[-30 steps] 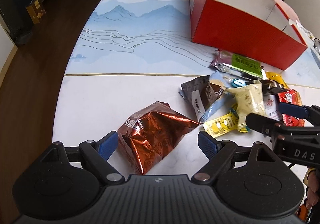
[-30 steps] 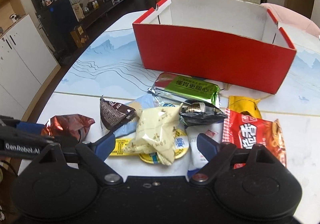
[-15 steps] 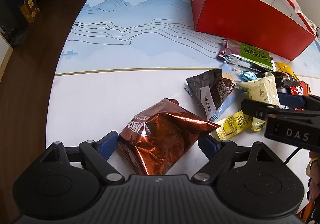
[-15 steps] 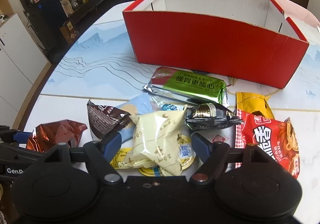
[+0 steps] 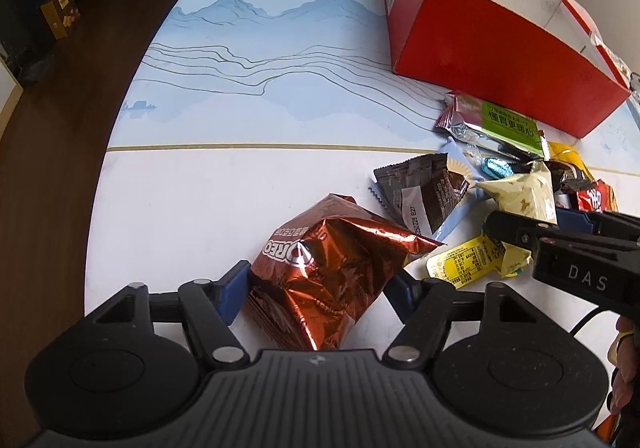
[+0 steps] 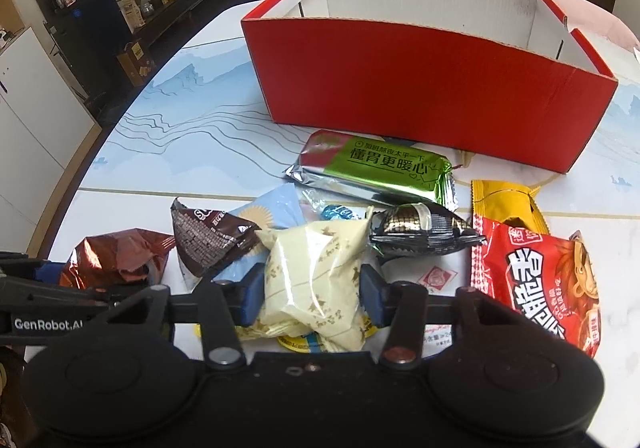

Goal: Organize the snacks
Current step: 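Carry both packets up and over into the red box with both grippers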

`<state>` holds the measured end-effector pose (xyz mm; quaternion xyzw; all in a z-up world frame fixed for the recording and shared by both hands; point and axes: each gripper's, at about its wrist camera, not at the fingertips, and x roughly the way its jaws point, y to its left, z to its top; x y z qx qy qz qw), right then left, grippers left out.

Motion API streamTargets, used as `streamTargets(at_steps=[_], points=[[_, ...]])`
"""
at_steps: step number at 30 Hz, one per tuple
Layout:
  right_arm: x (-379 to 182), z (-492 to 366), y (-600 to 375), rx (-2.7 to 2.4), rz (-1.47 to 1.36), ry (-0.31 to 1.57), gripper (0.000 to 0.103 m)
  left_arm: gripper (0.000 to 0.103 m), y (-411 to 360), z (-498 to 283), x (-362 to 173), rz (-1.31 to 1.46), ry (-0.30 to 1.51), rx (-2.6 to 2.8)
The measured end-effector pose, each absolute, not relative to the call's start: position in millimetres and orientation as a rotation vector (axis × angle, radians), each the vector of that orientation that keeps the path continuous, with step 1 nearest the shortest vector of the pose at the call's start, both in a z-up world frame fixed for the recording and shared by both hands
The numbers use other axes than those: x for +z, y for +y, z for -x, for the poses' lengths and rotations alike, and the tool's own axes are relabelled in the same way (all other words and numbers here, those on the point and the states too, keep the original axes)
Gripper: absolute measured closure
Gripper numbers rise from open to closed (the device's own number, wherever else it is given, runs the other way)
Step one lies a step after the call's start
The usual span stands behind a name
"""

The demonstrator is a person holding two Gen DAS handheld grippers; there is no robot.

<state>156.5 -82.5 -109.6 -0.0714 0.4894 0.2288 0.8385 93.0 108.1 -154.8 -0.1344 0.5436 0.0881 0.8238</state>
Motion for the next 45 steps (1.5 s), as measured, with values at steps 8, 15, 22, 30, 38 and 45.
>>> streamTargets(at_steps=[8,15,22,30,38,45], points=[[-94.4,-147.1,-91.8,0.491,0.123,1.018,0.059,0.037,111.0,-83.3,-151.1,0.316,1.14,0.19],[-70.9,-135.8,-103.6,0.517,0.093,1.003,0.06,0.037,106.8,-71.4,-127.2,0.334,1.1,0.175],[-34.8,-131.1,-119.2,0.536,0.065,0.953,0.06,0.037,97.6,-69.9,-84.0,0.341,1.033,0.155],[7.0,-141.4,-138.9,0.533,0.063,0.885,0.06,0.037,75.1,-86.1,-44.2,0.319,0.984,0.104],[34.6,-172.1,-156.7,0.503,0.095,0.815,0.06,0.037,47.3,-122.0,-12.6,0.282,0.948,0.049],[43.6,-208.1,-165.0,0.496,0.109,0.79,0.06,0.036,23.8,-170.3,8.0,0.228,0.931,0.024]])
